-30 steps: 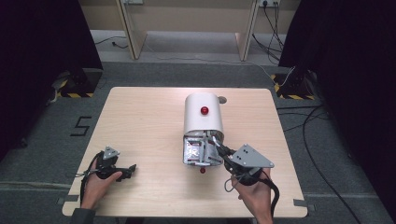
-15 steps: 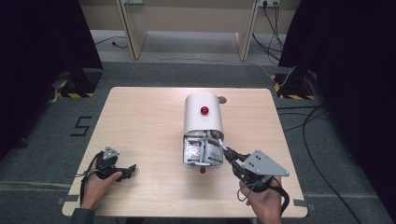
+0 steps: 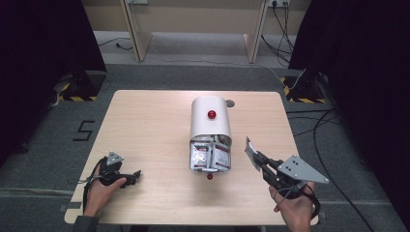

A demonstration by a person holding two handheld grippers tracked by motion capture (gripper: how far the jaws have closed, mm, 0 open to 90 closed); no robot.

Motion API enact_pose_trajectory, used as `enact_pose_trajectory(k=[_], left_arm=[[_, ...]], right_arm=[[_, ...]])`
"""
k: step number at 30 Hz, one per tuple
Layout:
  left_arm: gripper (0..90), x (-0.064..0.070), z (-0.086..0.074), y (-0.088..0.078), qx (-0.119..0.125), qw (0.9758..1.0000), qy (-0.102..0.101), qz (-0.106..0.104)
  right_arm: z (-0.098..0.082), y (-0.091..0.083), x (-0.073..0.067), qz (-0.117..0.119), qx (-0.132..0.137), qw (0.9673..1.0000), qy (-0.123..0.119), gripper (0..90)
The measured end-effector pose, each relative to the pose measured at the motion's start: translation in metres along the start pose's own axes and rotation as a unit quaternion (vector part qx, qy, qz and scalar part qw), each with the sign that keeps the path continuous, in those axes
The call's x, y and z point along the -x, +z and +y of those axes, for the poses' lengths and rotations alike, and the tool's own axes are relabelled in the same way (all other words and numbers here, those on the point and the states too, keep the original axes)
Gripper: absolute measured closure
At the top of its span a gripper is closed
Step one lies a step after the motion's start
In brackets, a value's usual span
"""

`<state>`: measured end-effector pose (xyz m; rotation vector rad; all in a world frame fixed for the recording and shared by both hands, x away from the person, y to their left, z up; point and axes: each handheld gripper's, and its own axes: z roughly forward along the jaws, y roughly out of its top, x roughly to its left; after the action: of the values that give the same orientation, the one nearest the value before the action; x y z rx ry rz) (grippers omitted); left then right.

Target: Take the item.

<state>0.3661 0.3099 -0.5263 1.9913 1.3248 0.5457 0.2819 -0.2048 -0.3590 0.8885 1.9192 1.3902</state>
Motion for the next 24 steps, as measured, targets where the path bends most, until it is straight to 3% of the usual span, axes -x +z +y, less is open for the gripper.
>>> enact_pose_trajectory(k=[11,24], left_arm=[[0.0,0.000,0.000,0.000,0.000,1.0000,0.000,0.000],[0.0,0.000,0.000,0.000,0.000,1.0000,0.000,0.000]], right_arm=[[-0.018,0.010,0.024,-0.031,-0.027,0.9989,0.020,87.0],[-0.052,0.036,0.057,-0.080,-0.072,0.9936,0.035,87.1]])
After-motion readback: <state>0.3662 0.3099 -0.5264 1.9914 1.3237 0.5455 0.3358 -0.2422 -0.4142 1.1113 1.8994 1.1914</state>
